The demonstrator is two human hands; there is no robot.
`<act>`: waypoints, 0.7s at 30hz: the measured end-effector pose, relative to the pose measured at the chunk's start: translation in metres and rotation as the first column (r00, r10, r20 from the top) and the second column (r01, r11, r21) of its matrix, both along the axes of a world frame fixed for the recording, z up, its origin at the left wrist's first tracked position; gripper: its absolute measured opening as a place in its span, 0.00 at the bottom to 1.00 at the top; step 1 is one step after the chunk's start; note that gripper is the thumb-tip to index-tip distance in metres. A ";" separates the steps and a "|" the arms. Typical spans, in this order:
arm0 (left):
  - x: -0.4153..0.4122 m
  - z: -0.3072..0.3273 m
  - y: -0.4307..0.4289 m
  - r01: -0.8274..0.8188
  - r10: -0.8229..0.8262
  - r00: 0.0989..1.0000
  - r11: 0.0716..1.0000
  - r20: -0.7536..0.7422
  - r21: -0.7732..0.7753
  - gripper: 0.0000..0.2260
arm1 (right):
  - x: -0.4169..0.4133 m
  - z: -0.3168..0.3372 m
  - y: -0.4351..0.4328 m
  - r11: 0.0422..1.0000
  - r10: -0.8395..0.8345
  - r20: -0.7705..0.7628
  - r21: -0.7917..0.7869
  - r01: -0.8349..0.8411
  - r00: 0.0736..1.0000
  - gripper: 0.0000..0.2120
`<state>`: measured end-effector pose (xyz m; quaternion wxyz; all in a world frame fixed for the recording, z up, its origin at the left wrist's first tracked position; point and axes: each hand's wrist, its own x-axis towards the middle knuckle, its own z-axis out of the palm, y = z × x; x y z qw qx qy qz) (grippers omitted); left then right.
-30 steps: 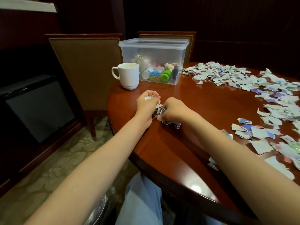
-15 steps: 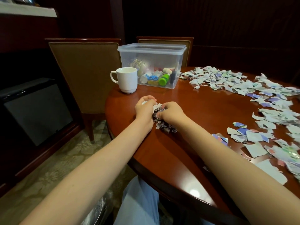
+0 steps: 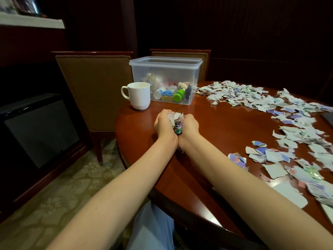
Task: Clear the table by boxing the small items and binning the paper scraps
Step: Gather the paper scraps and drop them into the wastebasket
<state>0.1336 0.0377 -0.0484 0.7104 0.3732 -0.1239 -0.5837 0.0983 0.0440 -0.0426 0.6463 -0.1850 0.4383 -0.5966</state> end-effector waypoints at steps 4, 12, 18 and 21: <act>0.007 0.010 0.002 0.002 -0.005 0.994 0.999 -0.110 -0.034 0.09 | 0.005 0.016 0.006 0.998 0.054 0.070 -0.031 -0.052 0.996 0.15; 0.045 0.024 0.003 -0.060 0.056 0.997 0.995 -0.051 -0.083 0.07 | 0.044 0.029 -0.002 0.992 0.121 0.047 -0.035 -0.119 0.992 0.15; 0.091 0.022 0.003 -0.167 0.160 0.984 0.982 -0.080 -0.091 0.09 | 0.090 0.032 0.004 0.987 0.158 0.085 -0.049 -0.154 0.984 0.15; 0.119 0.019 0.009 -0.213 0.204 0.972 0.975 -0.120 -0.070 0.08 | 0.115 0.038 0.019 0.978 0.207 0.170 -0.050 -0.201 0.963 0.13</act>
